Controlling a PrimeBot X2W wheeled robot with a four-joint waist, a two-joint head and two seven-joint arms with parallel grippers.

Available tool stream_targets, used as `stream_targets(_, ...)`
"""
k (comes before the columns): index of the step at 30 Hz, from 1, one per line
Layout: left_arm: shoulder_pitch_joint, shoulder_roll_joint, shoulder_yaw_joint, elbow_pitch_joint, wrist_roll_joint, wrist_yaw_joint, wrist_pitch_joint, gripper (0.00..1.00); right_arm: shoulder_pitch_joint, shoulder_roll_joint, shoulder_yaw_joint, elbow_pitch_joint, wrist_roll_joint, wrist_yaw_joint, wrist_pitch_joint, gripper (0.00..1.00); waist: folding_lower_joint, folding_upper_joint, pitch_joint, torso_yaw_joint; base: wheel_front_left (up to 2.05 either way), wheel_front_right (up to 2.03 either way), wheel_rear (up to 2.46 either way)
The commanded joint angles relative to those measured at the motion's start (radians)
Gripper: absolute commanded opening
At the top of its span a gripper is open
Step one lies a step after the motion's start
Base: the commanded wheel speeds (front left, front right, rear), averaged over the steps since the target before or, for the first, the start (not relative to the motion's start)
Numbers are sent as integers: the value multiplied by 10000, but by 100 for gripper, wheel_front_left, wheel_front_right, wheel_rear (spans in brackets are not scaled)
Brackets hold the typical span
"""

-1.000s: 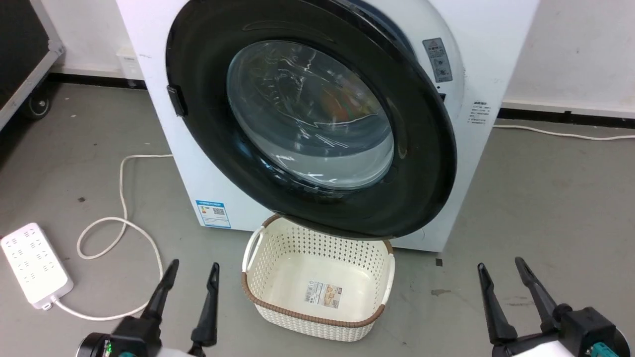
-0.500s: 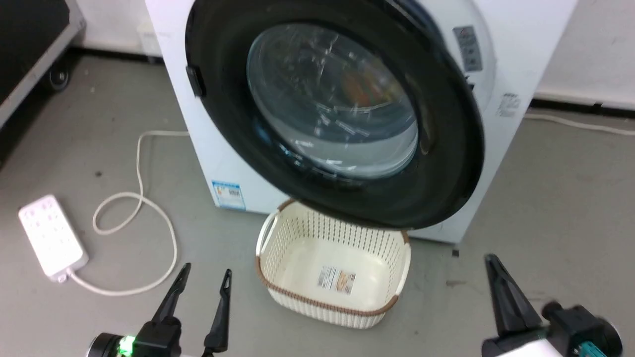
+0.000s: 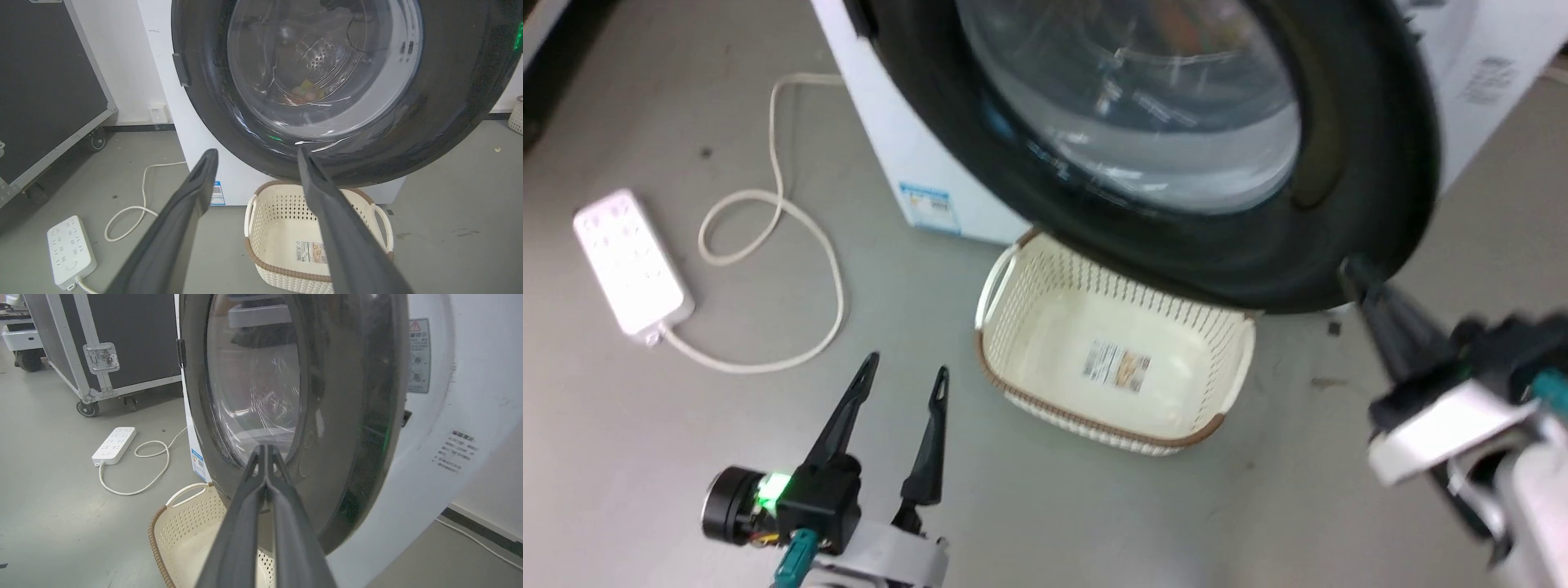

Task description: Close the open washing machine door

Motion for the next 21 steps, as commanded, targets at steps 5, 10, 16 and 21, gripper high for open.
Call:
stream_targets(5, -536, -232, -113, -26, 188, -78, -43, 100, -1425, -990, 358, 632, 822, -7, 230, 0, -3, -1, 827, 520, 0, 0, 0)
stream_targets(10, -695, -390, -21, -130, 190, 0, -43, 100, -2499, -1560, 466, 1312, 1559, -7, 267, 0, -3, -1, 1214, 726, 0, 0, 0)
stream_targets(16, -824, -489, 17, -189, 245, -13, -43, 100, -3713, -1962, 421, 2094, 2081, -7, 423, 0, -3, -1, 1627, 864, 0, 0, 0)
stream_targets(21, -934, -564, 117, -319, 280, 53, -43, 100, -4786, -2020, 264, 2745, 2342, -7, 629, 0, -3, -1, 1974, 849, 0, 0, 0)
